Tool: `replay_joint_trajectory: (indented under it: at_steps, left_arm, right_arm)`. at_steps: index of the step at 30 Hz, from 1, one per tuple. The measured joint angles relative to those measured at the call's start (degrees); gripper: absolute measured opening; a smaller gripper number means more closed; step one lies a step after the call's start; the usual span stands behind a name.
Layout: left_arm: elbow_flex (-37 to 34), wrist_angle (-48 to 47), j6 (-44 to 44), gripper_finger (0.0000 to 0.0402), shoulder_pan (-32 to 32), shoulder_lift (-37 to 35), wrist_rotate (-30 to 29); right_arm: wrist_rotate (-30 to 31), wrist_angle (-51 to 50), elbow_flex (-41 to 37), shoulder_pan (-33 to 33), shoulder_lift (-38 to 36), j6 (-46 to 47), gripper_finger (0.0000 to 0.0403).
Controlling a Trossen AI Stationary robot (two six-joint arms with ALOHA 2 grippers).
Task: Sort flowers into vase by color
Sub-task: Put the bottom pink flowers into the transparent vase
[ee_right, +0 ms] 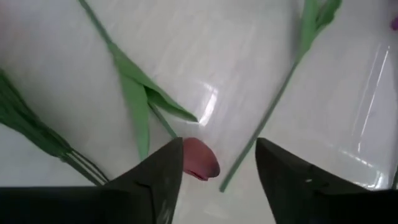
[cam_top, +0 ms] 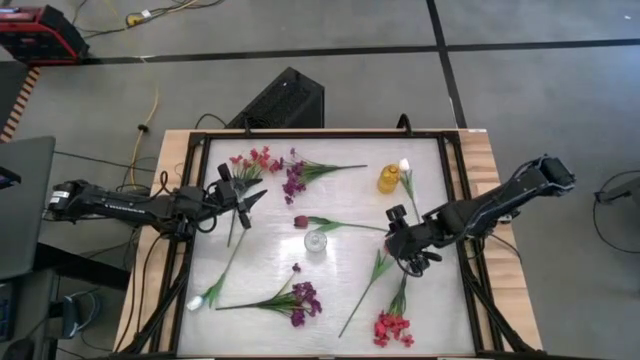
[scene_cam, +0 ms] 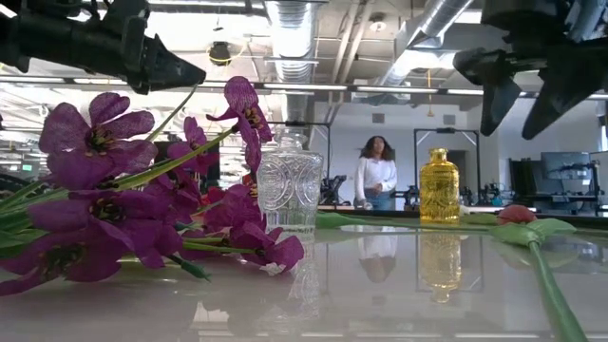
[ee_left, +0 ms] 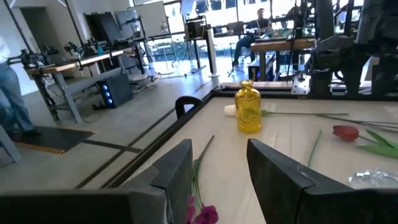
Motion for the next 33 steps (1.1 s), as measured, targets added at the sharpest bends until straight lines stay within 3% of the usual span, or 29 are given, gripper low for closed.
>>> replay_joint_trajectory:
  at_steps: [20,33]
  left_arm:
    - [0.02,-2.79,-0.30,0.0144,0.00,0.00,-0.35]
    - [0.04,-4.39,0.43,0.0144,0.00,0.00,-0.42]
  right_arm:
    - [-9.12,-3.14,0.00,7.32,12.54,-4.69,0.0238]
    - [-9.55,-6.99,0.00,12.19,18.57,-4.68,0.0238]
